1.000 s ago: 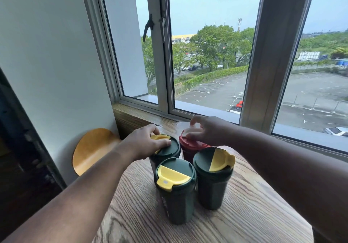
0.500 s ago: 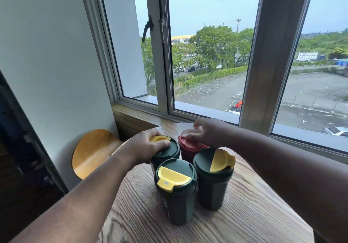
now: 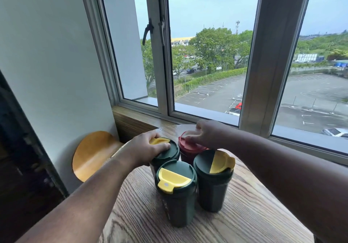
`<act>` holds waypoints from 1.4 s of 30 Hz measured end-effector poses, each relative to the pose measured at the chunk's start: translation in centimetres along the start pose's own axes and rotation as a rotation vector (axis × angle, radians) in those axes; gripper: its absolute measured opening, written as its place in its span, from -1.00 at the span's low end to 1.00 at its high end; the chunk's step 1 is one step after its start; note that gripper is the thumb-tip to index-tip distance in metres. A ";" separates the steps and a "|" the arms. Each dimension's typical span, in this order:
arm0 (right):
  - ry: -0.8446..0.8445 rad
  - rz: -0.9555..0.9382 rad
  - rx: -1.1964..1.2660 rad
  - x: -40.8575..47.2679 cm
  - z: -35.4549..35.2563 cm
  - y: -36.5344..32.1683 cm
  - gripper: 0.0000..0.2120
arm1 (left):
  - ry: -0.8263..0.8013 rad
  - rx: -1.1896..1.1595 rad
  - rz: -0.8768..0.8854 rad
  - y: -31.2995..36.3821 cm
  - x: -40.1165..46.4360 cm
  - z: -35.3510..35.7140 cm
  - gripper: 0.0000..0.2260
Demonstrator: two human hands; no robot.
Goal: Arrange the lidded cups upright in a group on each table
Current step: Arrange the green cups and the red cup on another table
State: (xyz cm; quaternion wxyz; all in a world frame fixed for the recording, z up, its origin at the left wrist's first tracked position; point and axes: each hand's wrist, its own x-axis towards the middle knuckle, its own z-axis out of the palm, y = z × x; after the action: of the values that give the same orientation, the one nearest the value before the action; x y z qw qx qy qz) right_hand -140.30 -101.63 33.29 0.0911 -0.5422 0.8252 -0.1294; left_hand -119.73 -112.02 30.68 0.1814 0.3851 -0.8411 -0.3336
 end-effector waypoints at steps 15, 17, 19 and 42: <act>-0.013 -0.025 0.162 -0.9 -0.5 1.3 -0.45 | 0.137 0.144 0.068 0.3 -1.0 0.0 -0.69; 0.040 -0.044 0.219 -1.4 -0.7 2.2 -0.49 | 0.263 0.156 0.175 0.3 -2.3 -0.2 -0.70; 0.074 -0.051 0.333 -2.3 -0.5 3.7 -0.56 | 0.320 0.102 0.262 -0.1 -3.8 -0.3 -0.73; 0.037 -0.213 0.858 -11.4 5.6 6.8 -0.12 | 0.381 0.286 0.598 -0.8 -11.3 4.0 -0.46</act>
State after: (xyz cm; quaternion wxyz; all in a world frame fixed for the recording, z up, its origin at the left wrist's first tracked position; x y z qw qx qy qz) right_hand -140.13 -89.23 25.97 0.2796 -0.5349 0.6377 -0.4786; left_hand -114.39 -102.05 26.70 0.3684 0.1994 -0.9055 -0.0677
